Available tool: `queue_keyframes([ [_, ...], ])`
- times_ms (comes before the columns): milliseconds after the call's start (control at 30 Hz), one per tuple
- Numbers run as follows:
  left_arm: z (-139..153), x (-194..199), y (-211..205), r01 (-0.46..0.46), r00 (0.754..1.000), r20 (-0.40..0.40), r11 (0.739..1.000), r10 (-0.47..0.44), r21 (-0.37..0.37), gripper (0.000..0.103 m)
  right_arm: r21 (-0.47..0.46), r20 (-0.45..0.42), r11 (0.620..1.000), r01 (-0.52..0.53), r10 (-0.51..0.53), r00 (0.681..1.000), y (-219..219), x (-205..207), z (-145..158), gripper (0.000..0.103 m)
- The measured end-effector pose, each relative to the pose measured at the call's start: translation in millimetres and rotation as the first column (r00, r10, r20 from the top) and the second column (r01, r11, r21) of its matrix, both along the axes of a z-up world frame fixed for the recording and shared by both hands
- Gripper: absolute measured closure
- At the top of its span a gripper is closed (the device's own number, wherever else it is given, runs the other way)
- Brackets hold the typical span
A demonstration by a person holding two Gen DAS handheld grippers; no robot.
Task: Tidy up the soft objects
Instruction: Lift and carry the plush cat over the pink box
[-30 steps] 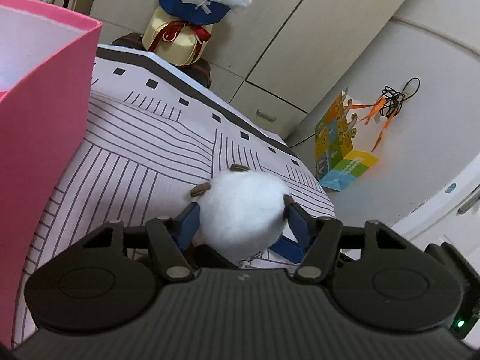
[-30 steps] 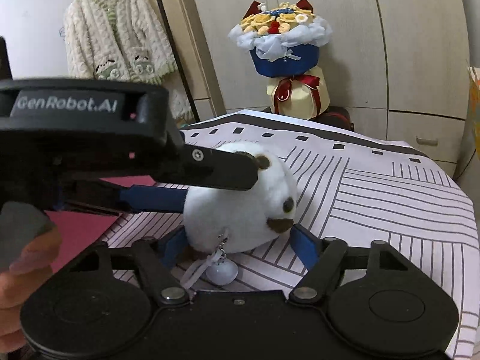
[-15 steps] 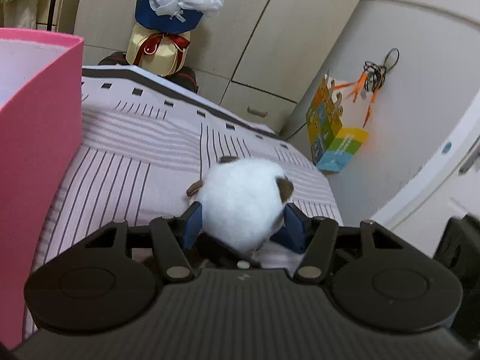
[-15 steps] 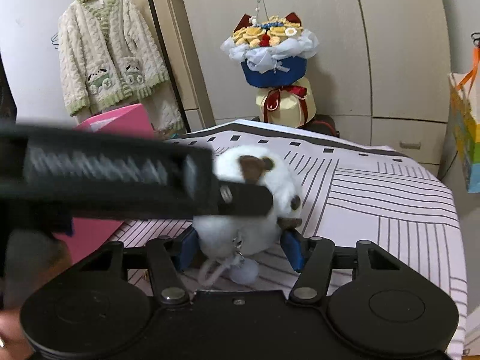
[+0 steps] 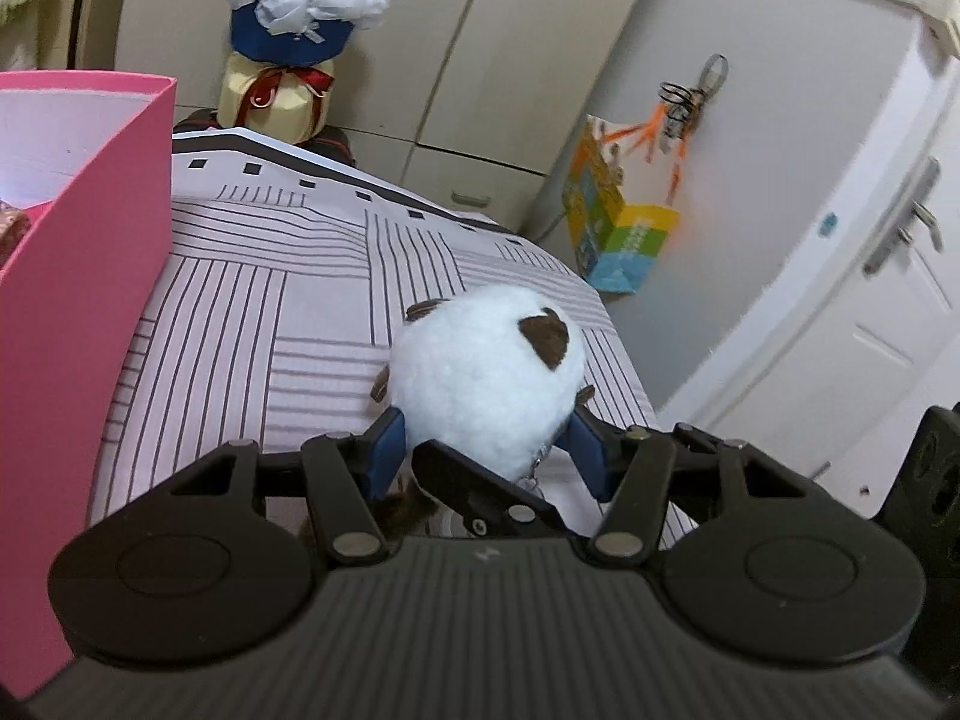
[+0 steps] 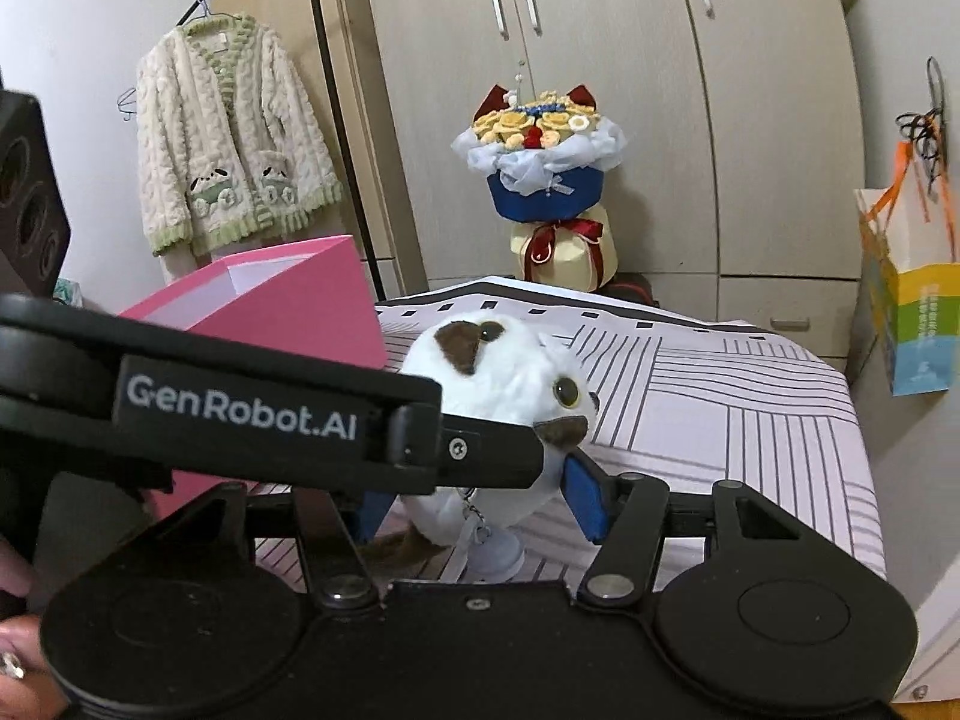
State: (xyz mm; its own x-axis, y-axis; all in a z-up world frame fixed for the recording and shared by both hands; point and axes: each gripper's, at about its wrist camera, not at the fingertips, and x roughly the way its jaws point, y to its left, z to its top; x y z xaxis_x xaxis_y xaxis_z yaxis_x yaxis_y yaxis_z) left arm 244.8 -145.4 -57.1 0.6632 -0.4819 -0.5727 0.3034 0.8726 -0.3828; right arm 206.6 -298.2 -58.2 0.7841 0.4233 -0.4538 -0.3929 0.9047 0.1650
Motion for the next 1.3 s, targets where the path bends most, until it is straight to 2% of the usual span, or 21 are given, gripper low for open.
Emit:
queue_keyframes([
  [267, 3, -48, 20, 0.14, 0.989, 0.027, 0.987, -0.143, 0.076, 0.047, -0.039, 0.072, 0.998, 0.044, -0.042, 0.997, 19, -53, 0, 0.039],
  [367, 5, -67, 30, 0.156, 0.987, 0.033, 0.985, -0.159, 0.075, 0.047, -0.026, 0.075, 0.996, 0.088, -0.086, 0.994, 29, -74, 0, 0.039],
  [533, 11, -98, 44, 0.179, 0.98, 0.058, 0.974, -0.189, 0.141, 0.047, -0.016, 0.065, 0.988, 0.154, -0.153, 0.986, 54, -104, 5, 0.039],
  [667, 22, -116, 62, 0.208, 0.975, 0.053, 0.969, -0.216, 0.13, 0.047, 0.004, 0.037, 0.986, 0.166, -0.166, 0.985, 66, -121, 15, 0.039],
  [800, 35, -125, 85, 0.242, 0.97, -0.024, 0.968, -0.241, 0.06, 0.047, 0.016, -0.003, 0.986, 0.168, -0.168, 0.986, 77, -139, 28, 0.039],
  [867, 46, -131, 96, 0.252, 0.968, -0.028, 0.967, -0.251, 0.043, 0.047, 0.041, -0.027, 0.985, 0.165, -0.164, 0.986, 80, -145, 37, 0.039],
  [1133, 98, -163, 131, 0.265, 0.958, 0.094, 0.96, -0.273, 0.09, 0.047, -0.026, 0.041, 0.996, 0.084, -0.083, 0.996, 116, -163, 85, 0.035],
  [1300, 125, -162, 159, 0.224, 0.96, 0.15, 0.97, -0.236, 0.093, 0.045, -0.046, 0.109, 0.999, 0.026, -0.021, 0.994, 141, -155, 111, 0.033],
])
